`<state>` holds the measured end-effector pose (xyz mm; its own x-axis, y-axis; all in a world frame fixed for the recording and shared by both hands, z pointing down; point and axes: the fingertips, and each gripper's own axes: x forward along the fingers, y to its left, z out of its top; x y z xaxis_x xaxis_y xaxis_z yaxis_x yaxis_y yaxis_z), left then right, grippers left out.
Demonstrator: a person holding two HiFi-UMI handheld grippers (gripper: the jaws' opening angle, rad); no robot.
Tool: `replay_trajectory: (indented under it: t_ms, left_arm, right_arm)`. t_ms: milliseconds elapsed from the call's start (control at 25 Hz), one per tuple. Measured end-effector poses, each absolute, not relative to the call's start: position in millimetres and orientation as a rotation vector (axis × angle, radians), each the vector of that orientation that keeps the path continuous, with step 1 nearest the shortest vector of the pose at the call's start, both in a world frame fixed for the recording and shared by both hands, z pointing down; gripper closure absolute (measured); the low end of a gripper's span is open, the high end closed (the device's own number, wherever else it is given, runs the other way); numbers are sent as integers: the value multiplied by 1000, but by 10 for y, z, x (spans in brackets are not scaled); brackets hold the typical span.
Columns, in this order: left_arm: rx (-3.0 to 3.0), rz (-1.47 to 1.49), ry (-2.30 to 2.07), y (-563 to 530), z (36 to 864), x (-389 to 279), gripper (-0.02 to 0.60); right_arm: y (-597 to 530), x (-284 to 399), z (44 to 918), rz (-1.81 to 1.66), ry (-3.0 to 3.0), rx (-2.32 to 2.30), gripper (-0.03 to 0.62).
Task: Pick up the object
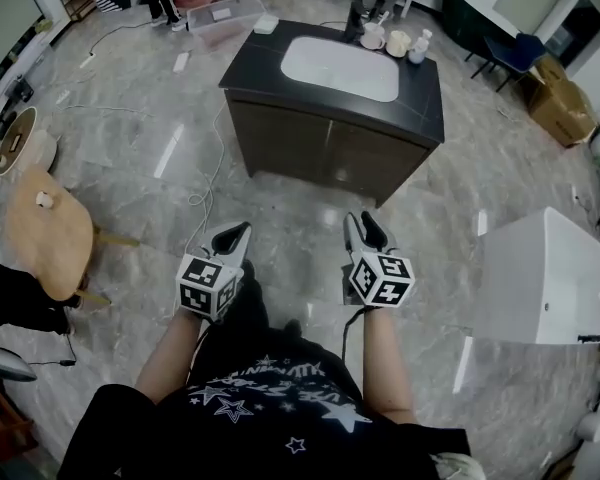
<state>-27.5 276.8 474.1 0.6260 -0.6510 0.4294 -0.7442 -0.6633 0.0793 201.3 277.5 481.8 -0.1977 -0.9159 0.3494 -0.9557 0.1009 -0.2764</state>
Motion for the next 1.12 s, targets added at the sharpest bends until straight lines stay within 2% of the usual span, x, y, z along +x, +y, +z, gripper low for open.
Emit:
replay_trajectory:
  t_ms: [560,840,1120]
  left_arm:
    - [2643,486,-1096,777,4689,-970,572]
    - [2638,485,-1055,201,4762,-1378,572]
    - [2652,498,-1029,-146,4819,-1417,572]
  right_arm:
    - [925,1354,4831,731,-2202,1999,437]
    - [363,994,4756,702,-2167,2030,439]
    - [69,983,4819,721,-2140,2045,438]
